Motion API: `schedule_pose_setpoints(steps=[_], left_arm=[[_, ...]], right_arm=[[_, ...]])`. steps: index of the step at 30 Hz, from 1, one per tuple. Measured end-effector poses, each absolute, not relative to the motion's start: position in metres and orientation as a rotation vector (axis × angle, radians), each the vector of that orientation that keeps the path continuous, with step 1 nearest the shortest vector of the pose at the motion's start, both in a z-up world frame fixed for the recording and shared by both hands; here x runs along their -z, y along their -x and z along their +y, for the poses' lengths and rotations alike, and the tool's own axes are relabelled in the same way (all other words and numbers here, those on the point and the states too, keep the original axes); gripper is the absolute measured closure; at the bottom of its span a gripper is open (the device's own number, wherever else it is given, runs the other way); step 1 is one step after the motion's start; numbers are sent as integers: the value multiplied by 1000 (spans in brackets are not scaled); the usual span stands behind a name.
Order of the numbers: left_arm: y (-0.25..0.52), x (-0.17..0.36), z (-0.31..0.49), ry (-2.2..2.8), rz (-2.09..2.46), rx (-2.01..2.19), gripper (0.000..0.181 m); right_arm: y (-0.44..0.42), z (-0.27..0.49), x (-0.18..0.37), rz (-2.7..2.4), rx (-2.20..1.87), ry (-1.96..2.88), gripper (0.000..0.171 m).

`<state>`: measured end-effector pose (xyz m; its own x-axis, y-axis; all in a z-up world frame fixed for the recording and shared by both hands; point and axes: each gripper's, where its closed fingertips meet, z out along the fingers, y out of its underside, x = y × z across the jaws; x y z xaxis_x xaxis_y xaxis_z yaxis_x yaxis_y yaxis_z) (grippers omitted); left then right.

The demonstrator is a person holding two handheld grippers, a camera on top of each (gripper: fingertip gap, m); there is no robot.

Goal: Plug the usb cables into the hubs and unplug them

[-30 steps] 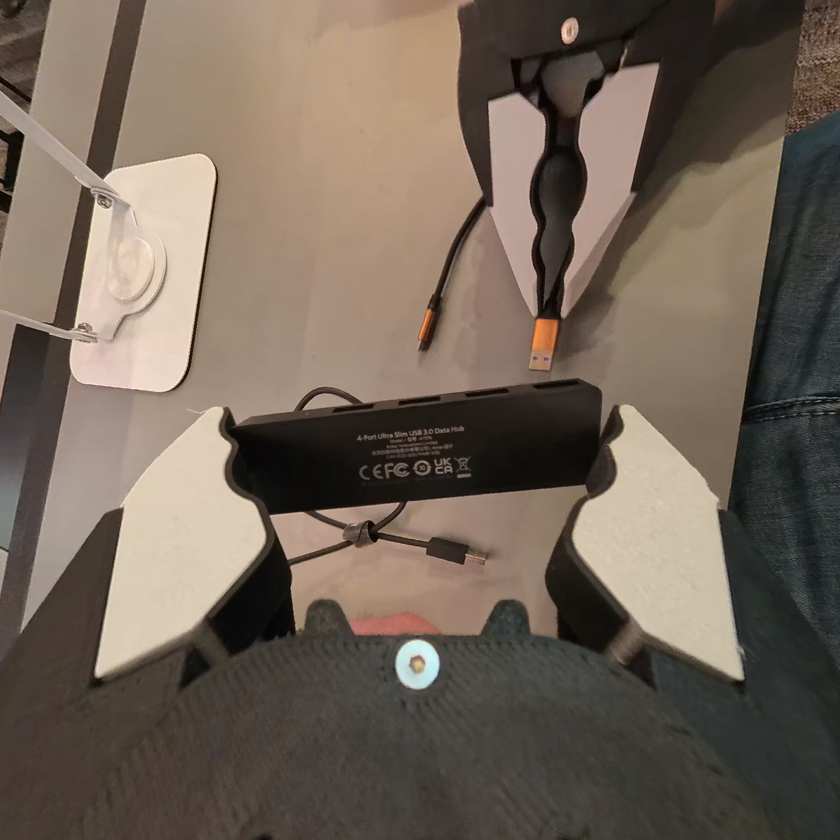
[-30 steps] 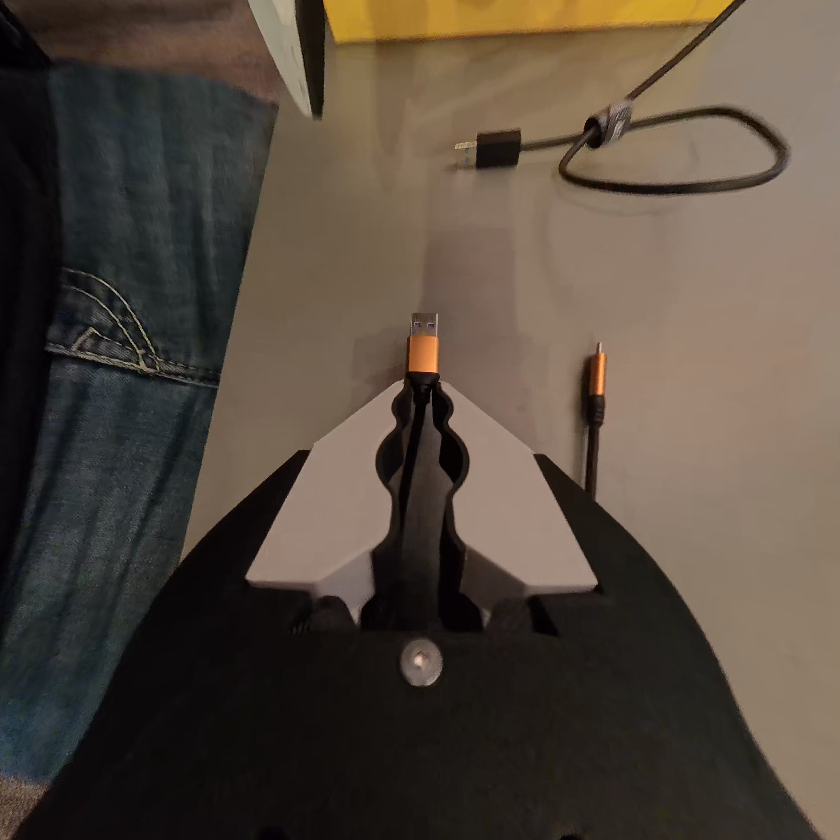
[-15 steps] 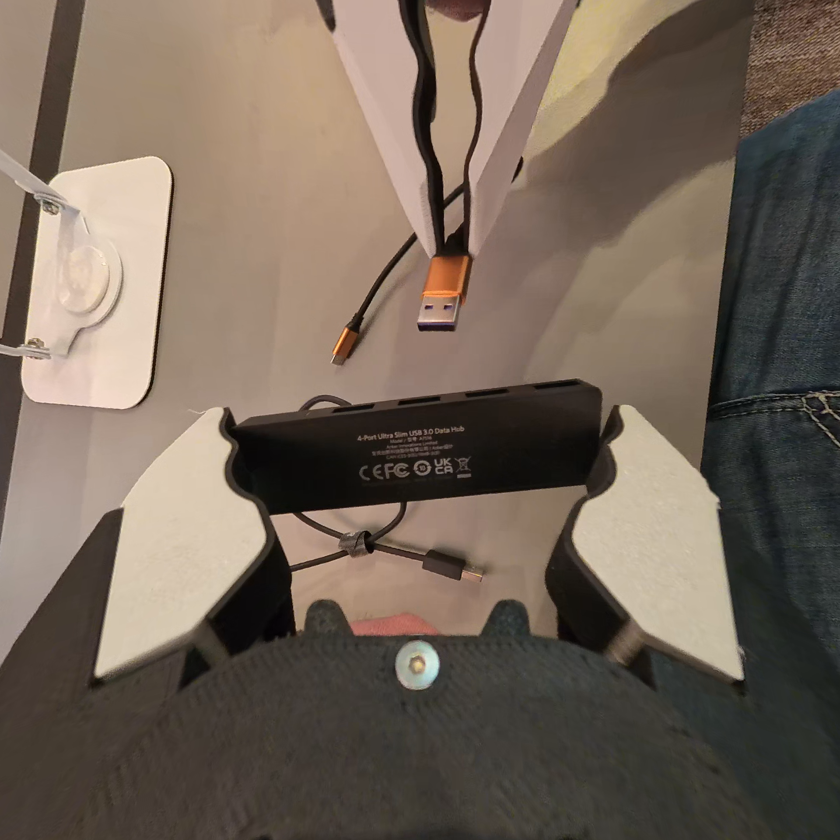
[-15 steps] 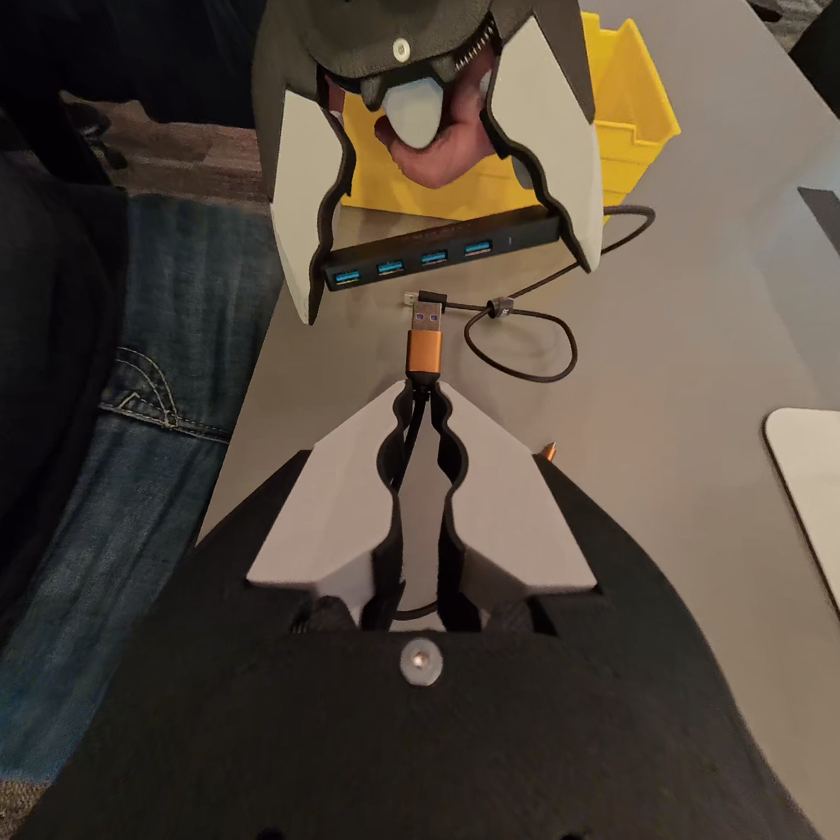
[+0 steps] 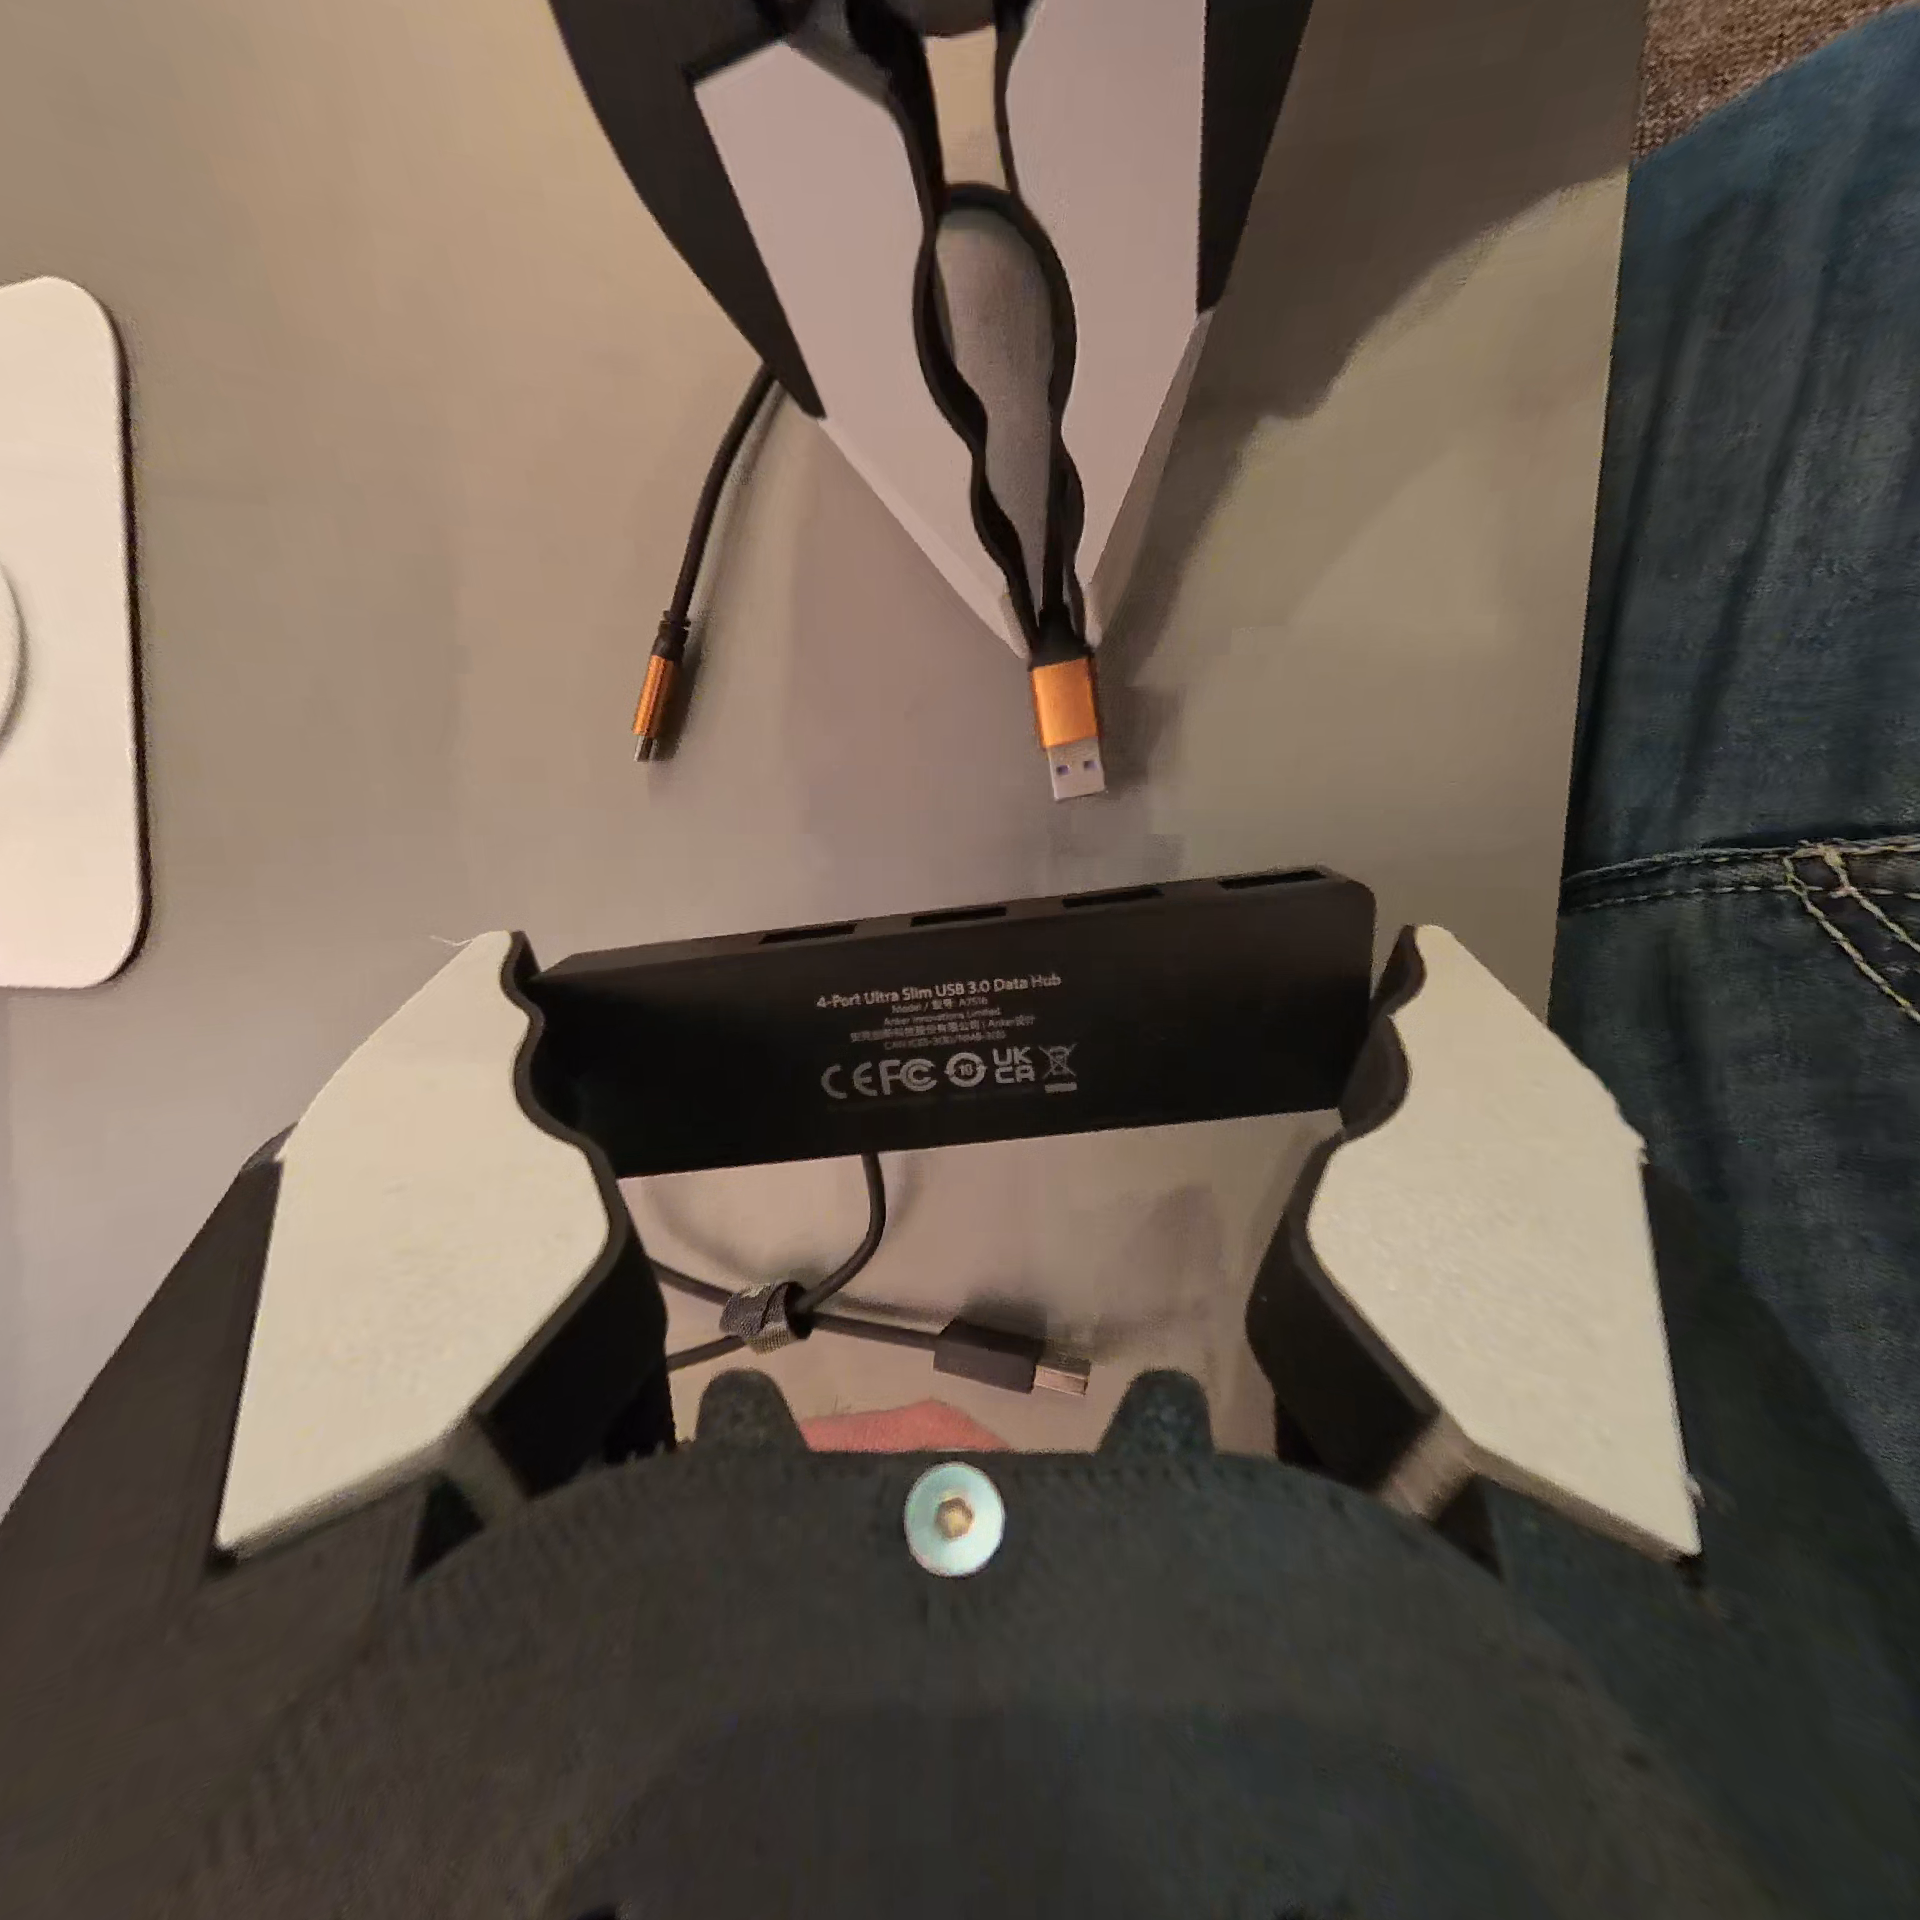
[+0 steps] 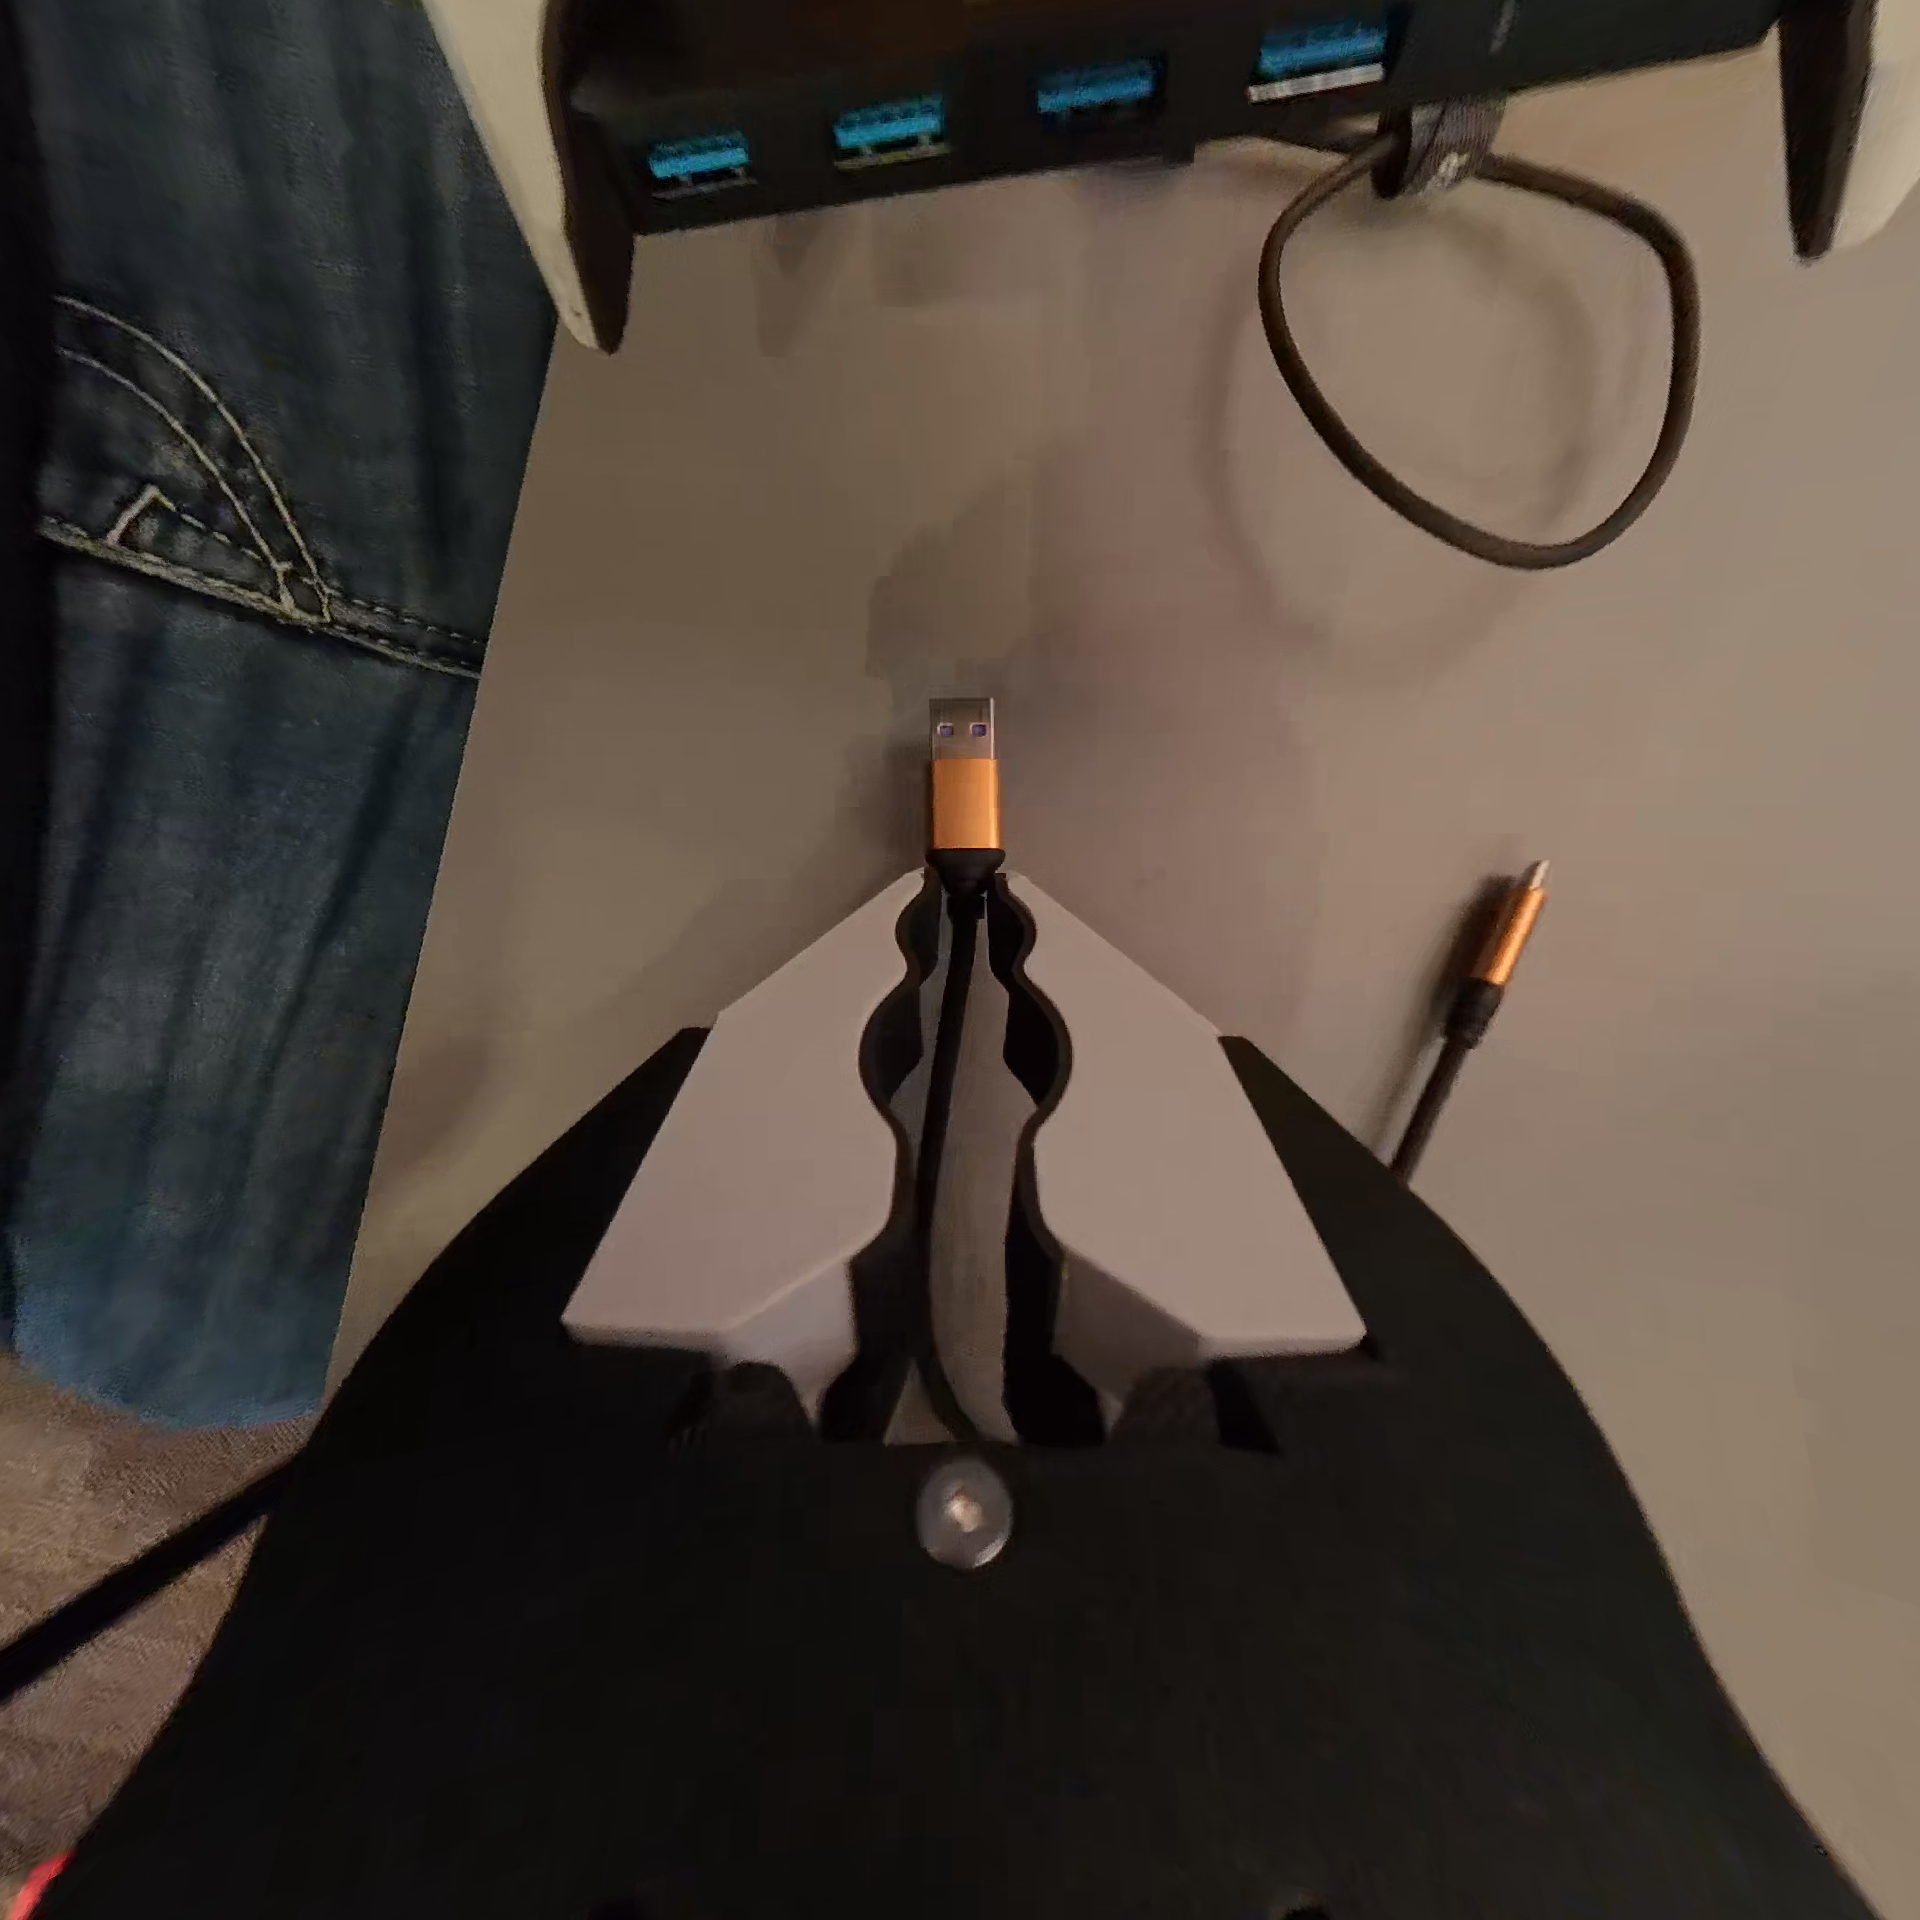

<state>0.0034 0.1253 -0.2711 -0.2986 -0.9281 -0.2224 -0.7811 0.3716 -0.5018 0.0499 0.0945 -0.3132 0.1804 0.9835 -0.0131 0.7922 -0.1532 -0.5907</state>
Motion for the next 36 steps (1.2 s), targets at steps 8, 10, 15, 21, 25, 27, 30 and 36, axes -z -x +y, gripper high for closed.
schedule_pose_setpoints(steps=[8,10,15,21,25,27,30,36], left_arm=[[-5,273,123,1480,2167,427,39],[-5,273,123,1480,2167,427,39],[-7,272,118,1472,2167,443,39],[-12,274,108,1456,2188,478,39],[-17,274,101,1442,2201,496,39],[-18,275,98,1438,2208,501,39],[-19,276,96,1433,2214,503,39],[-22,273,92,1427,2203,545,39]], right_arm=[[-48,93,325,-1372,-568,1954,156],[-50,95,325,-1360,-547,1956,165],[-47,96,320,-1342,-593,1945,166],[-44,98,298,-1298,-631,1882,167],[-44,101,277,-1290,-633,1848,167],[-42,101,266,-1294,-650,1829,167],[-40,102,248,-1281,-677,1785,167],[-38,103,236,-1260,-704,1752,167]])
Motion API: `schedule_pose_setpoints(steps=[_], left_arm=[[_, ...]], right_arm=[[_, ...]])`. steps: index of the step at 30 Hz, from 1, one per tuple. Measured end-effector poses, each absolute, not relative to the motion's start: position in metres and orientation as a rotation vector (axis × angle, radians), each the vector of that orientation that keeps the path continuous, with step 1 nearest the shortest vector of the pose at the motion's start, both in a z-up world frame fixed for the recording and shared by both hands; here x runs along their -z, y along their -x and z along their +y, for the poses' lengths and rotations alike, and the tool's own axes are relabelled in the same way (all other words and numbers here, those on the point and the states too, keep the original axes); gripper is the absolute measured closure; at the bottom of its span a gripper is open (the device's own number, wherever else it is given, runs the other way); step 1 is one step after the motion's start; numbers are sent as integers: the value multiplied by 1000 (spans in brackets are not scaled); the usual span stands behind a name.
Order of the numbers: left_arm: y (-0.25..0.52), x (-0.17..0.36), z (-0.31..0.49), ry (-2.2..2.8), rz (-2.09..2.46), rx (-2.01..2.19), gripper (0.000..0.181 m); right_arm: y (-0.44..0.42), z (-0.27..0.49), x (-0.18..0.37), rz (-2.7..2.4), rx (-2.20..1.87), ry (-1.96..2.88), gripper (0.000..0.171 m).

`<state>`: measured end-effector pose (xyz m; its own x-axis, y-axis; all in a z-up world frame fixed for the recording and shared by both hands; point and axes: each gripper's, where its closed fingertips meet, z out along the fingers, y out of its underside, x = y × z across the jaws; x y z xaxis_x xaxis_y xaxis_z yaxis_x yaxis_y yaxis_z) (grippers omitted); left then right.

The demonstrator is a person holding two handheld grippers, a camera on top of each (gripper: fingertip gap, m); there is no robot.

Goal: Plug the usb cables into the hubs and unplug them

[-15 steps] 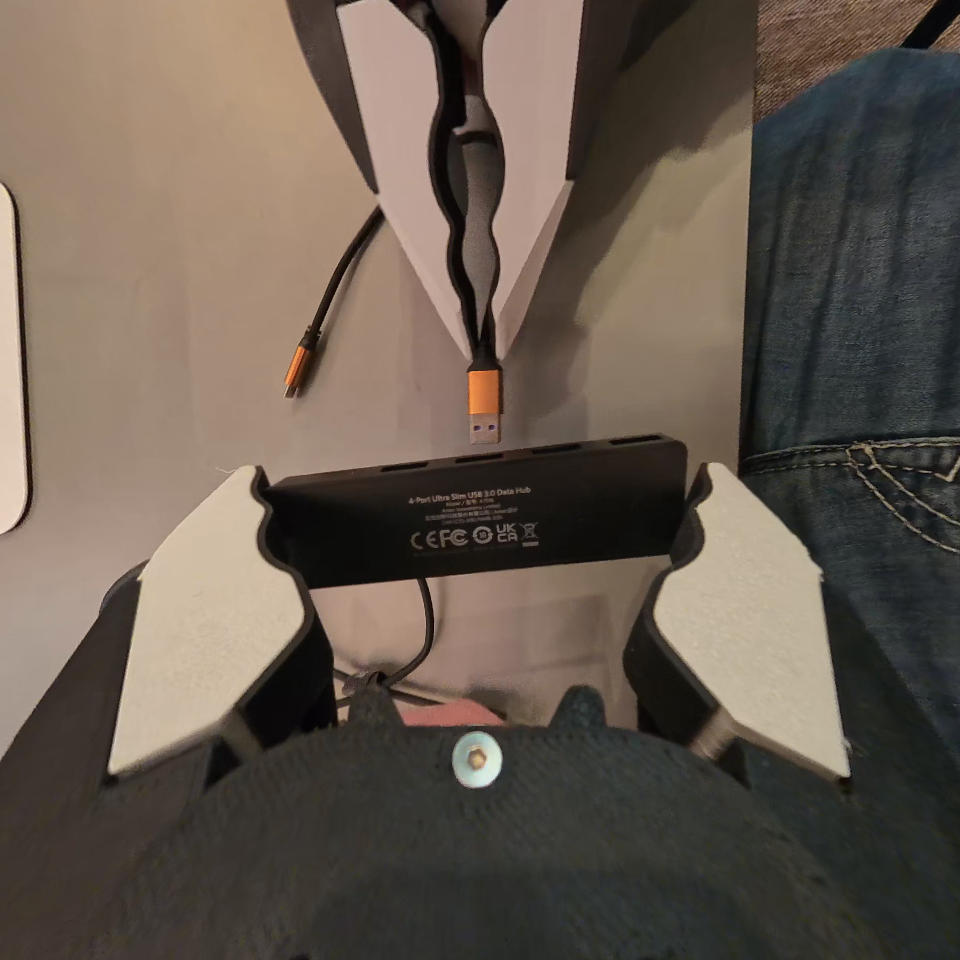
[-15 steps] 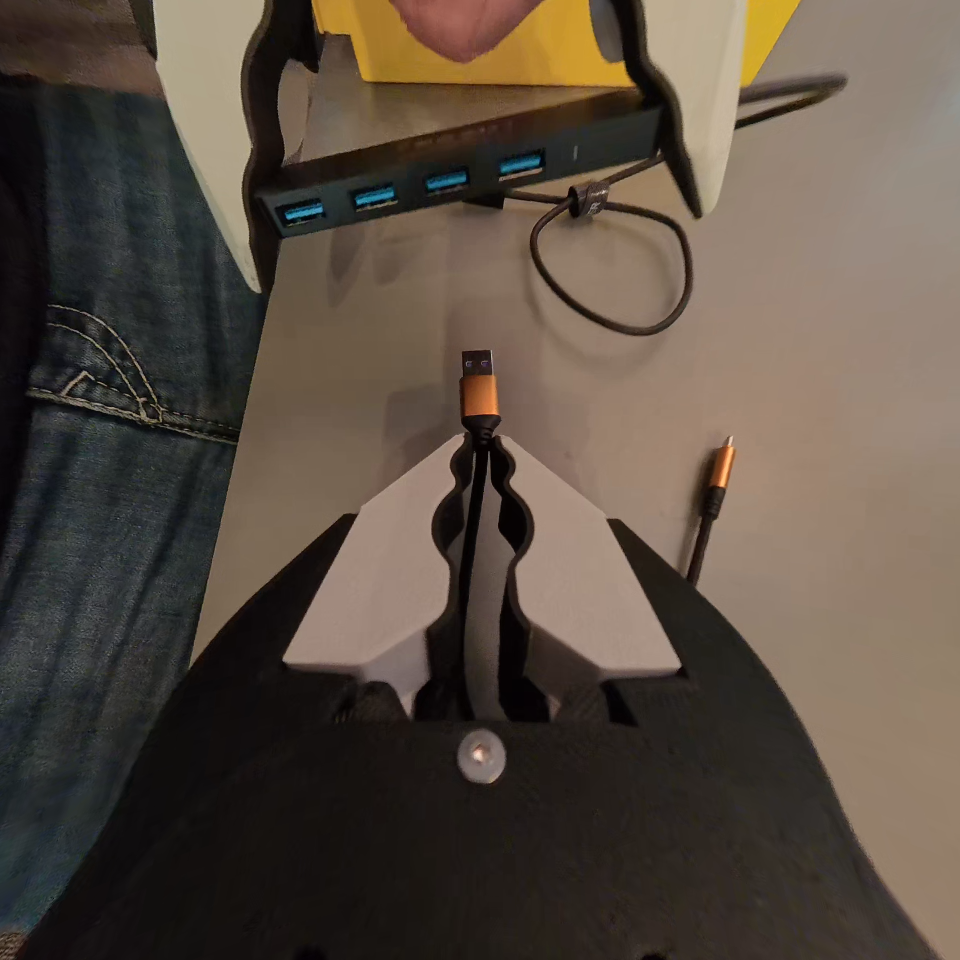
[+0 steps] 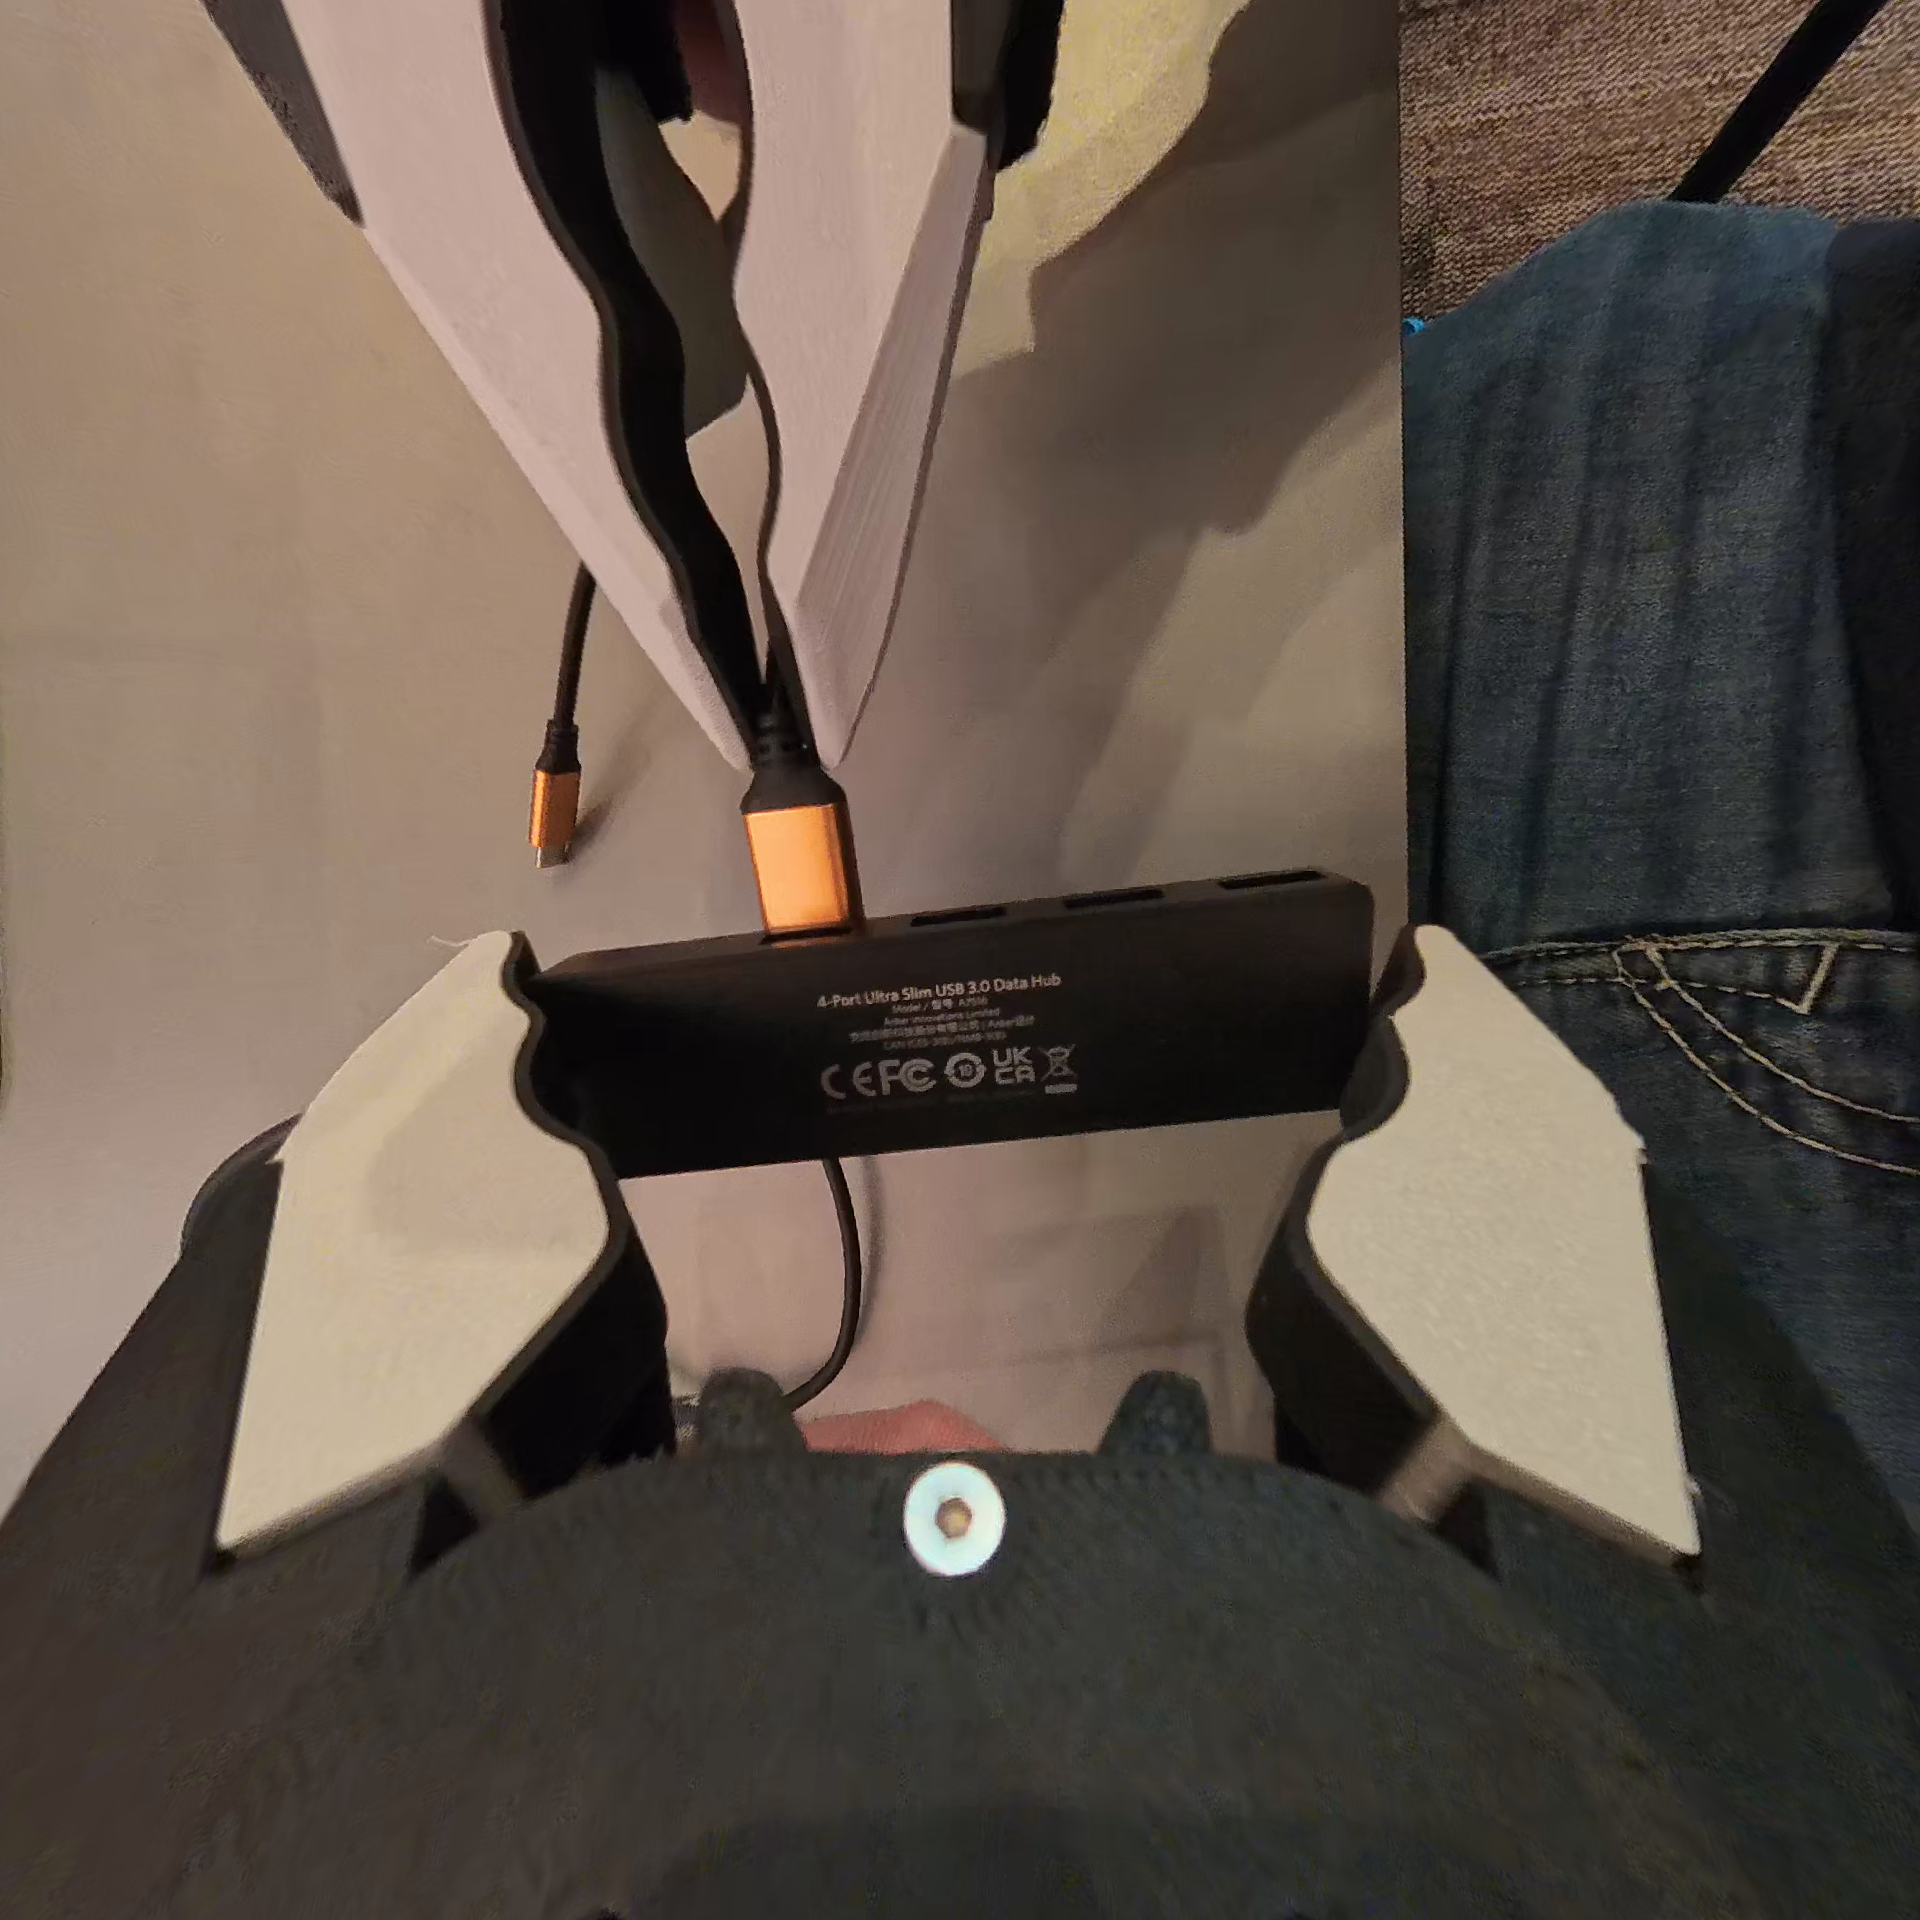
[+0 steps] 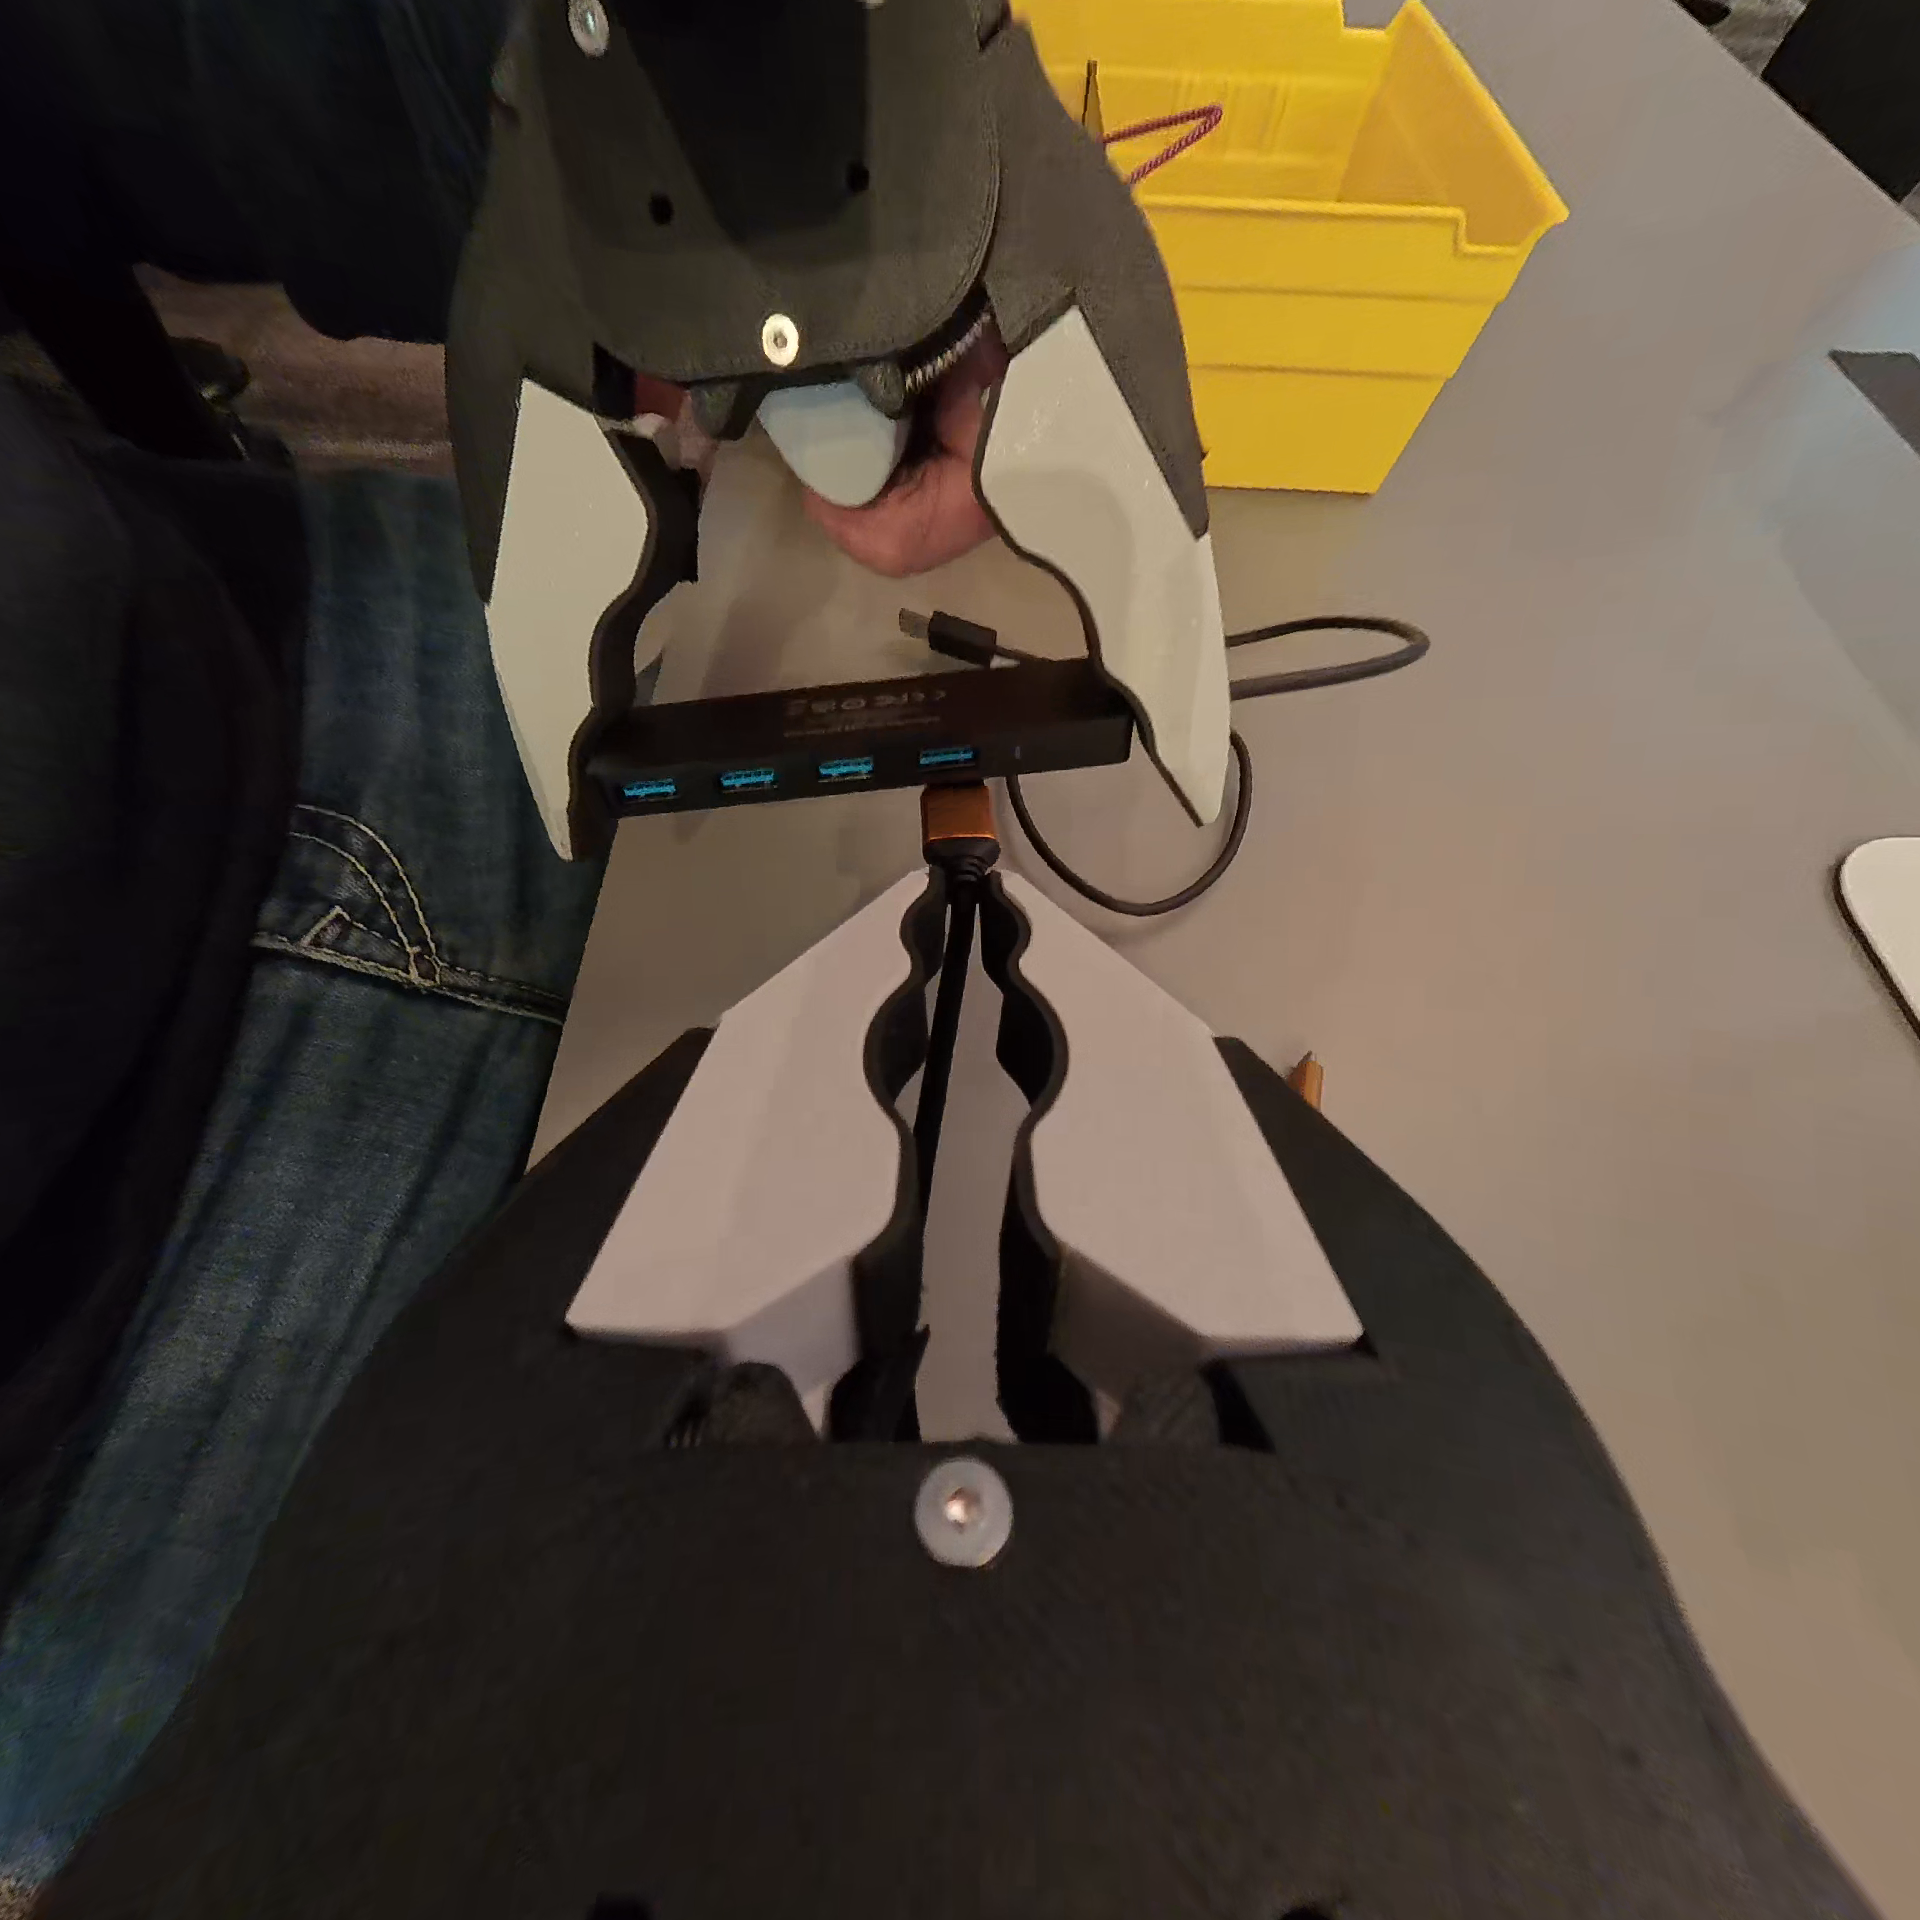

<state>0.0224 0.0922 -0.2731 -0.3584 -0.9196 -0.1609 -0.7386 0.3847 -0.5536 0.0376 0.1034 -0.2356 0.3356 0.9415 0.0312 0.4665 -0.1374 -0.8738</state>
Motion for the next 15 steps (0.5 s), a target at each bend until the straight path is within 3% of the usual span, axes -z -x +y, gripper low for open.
schedule_pose_setpoints(steps=[8,15], left_arm=[[-29,261,90,1423,2133,651,39],[-27,259,99,1444,2107,633,39]], right_arm=[[-39,106,216,-1076,-897,1680,167],[-44,105,221,-1158,-797,1683,167]])
